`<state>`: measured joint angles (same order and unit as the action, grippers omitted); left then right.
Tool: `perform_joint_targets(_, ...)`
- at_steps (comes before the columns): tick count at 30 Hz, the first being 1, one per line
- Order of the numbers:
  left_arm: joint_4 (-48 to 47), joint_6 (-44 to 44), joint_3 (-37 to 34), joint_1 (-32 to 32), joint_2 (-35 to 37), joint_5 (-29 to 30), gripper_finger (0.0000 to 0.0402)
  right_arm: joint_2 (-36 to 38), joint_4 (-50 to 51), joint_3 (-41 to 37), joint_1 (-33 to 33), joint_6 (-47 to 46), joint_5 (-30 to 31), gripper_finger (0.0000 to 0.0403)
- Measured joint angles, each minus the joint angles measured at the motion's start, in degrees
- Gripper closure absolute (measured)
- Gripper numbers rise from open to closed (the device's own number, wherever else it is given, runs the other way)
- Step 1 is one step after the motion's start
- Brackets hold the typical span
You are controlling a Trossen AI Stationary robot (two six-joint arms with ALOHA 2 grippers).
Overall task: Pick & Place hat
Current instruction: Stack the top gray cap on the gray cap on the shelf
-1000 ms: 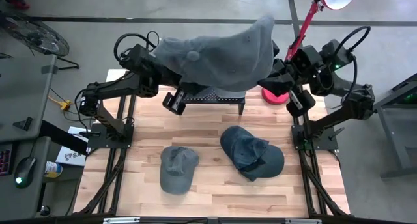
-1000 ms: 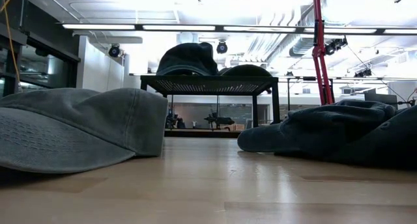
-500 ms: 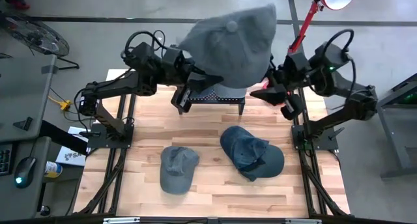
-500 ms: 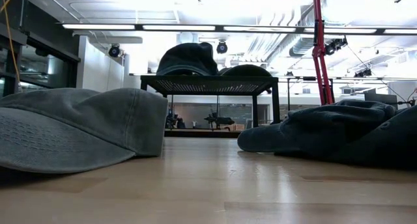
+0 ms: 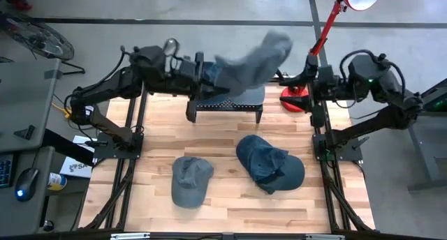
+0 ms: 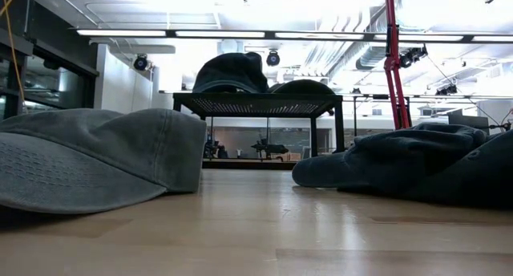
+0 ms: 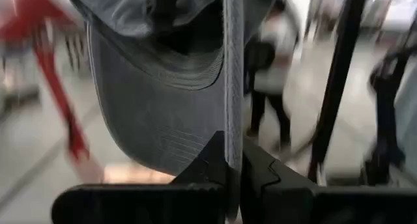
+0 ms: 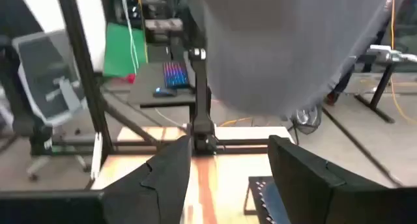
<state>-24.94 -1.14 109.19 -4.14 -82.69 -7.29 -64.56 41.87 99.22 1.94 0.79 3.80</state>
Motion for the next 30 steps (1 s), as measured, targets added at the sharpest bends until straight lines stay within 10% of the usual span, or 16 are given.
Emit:
perform_joint_targets(15, -25.85, 2.98, -0.02, 0.0, 0.03, 10.43, 0.0397, 0.03, 12.81, 0.02, 2.79, 14.6, 15.09, 0.0206)
perform_joint_targets(30, -26.69, 3.14, -0.13, 0.02, 0.03, 12.84, 0.0397, -5.4, 6.86, -0.02, 1.09, 28.39, 25.91, 0.0206)
